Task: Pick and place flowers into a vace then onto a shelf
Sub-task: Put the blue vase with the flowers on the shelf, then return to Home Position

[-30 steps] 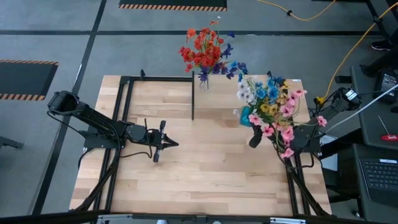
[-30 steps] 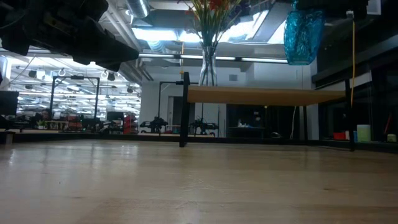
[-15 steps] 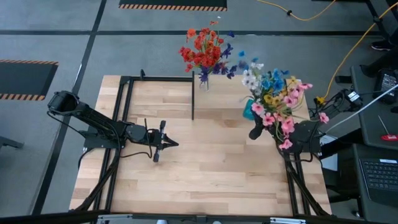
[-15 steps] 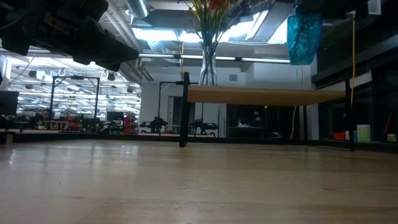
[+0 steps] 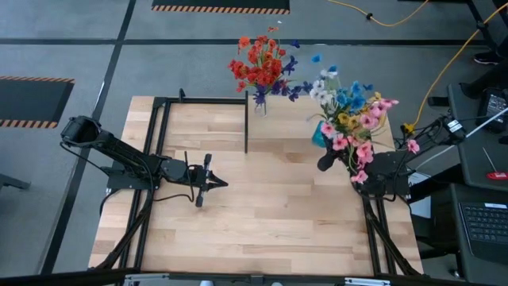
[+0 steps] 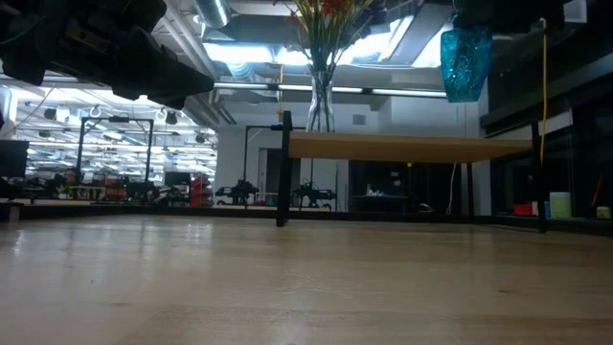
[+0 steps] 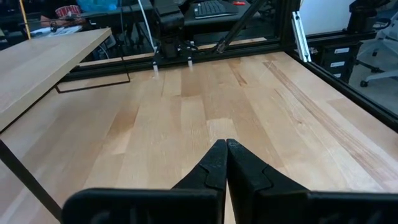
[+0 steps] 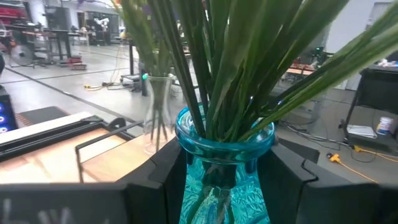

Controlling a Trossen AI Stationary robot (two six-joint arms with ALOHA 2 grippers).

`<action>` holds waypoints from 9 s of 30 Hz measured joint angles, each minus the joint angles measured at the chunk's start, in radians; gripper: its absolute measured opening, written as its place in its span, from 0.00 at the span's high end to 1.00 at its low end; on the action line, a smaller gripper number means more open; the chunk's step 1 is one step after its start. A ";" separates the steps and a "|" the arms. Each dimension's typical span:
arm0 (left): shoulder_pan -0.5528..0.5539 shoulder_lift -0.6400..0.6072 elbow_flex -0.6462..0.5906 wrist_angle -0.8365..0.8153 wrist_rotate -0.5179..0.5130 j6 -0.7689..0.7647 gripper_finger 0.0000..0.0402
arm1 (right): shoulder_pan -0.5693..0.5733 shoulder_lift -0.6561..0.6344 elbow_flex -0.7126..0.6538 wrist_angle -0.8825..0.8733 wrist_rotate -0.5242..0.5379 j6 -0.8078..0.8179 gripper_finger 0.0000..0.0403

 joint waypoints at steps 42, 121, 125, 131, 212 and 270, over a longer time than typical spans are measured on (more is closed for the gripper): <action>0.000 0.000 0.000 0.000 0.000 0.003 0.99 | -0.612 -0.093 0.000 -0.295 -0.582 0.135 0.62; 0.000 0.000 0.000 0.000 0.000 0.010 0.99 | -0.803 -0.028 -0.038 -0.283 -0.764 0.255 0.45; 0.000 0.000 0.000 0.000 0.000 0.010 0.99 | -0.795 -0.048 -0.039 -0.290 -0.781 0.248 0.44; 0.000 0.000 0.000 0.000 0.000 0.012 0.99 | -0.778 -0.088 -0.040 -0.307 -0.787 0.242 0.44; 0.083 -0.377 -0.016 -0.328 -0.002 0.008 0.99 | -0.302 -0.314 -0.039 -0.703 -0.880 0.316 0.99; 0.473 -1.125 -0.245 -0.651 0.278 0.004 0.99 | -0.192 0.154 -0.474 0.518 -1.100 0.055 1.00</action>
